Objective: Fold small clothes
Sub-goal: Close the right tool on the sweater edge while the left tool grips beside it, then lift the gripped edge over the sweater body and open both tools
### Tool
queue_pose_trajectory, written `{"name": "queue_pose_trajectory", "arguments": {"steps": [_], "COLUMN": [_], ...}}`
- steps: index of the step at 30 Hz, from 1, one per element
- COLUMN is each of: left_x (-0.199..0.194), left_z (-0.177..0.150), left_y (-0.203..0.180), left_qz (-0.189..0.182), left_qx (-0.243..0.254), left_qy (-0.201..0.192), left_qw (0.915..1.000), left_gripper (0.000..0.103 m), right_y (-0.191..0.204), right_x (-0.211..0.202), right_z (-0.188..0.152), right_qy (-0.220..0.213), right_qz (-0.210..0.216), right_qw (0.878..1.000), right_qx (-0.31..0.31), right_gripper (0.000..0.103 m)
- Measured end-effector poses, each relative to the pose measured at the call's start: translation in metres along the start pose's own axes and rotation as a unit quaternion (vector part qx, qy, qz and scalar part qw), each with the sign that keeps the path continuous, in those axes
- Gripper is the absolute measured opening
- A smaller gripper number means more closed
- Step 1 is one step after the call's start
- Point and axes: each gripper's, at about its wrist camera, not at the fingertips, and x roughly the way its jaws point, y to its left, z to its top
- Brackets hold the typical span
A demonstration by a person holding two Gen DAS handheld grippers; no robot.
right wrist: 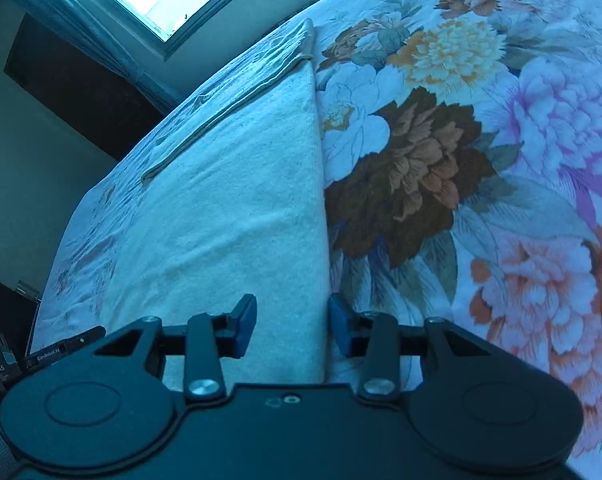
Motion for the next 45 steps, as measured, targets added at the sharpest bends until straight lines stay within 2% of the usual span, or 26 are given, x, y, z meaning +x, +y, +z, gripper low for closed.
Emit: {"name": "queue_pose_trajectory", "arguments": {"steps": [4,8,12,16,18,20,22,23,25,28,32,36,41,45], "left_x": [-0.009,-0.011,-0.01,-0.001,0.004,0.009,0.011,0.011,0.009,0.001,-0.013,-0.024,-0.015,0.008], "left_z": [-0.015,-0.026,-0.044,-0.055,-0.059,-0.057,-0.053,-0.051,-0.046,-0.042,-0.022,0.016,0.071,0.118], "left_y": [0.001,0.018,0.044,0.061,0.068,0.067,0.06,0.055,0.047,0.044,0.043,0.051,0.049,0.045], "left_qz": [-0.036,-0.1,-0.178,-0.215,-0.231,-0.233,-0.222,-0.209,-0.172,-0.16,-0.172,-0.188,-0.195,-0.193], "left_qx": [-0.019,-0.085,-0.174,-0.233,-0.253,-0.244,-0.215,-0.196,-0.156,-0.149,-0.163,-0.167,-0.174,-0.183], "left_qy": [0.005,0.017,0.034,0.034,0.034,0.034,0.034,0.034,0.031,0.007,-0.035,-0.082,-0.113,-0.117], "left_qw": [0.9991,0.9912,0.968,0.9478,0.9389,0.9408,0.9503,0.9574,0.9721,0.9758,0.9708,0.9644,0.9586,0.957], "left_gripper": [0.06,0.047,0.045,0.041,0.038,0.035,0.031,0.021,0.005,0.003,0.003,0.003,0.003,0.003], "right_y": [-0.008,-0.014,-0.019,-0.025,-0.033,-0.037,-0.04,-0.04,-0.034,-0.025,-0.008,0.017,0.042,0.049], "right_x": [-0.013,-0.019,-0.022,-0.02,-0.019,-0.016,-0.012,-0.01,-0.006,-0.01,-0.031,-0.047,-0.052,-0.027], "right_z": [-0.023,-0.037,-0.049,-0.057,-0.06,-0.06,-0.06,-0.059,-0.058,-0.055,-0.045,-0.022,0.031,0.088], "right_qy": [-0.001,-0.004,0.001,-0.005,-0.013,-0.016,-0.013,-0.01,0.0,-0.013,-0.048,-0.078,-0.104,-0.103], "right_qz": [0.017,0.04,0.07,0.097,0.112,0.124,0.133,0.133,0.118,0.107,0.103,0.116,0.124,0.128], "right_qw": [0.999,0.997,0.993,0.987,0.981,0.977,0.974,0.975,0.98,0.984,0.988,0.988,0.986,0.986], "right_qx": [0.03,0.062,0.09,0.125,0.156,0.172,0.183,0.18,0.162,0.139,0.101,0.066,0.037,0.021], "right_gripper": [0.038,0.037,0.037,0.034,0.029,0.024,0.018,0.012,0.007,0.006,0.006,0.006,0.006,0.006]}}
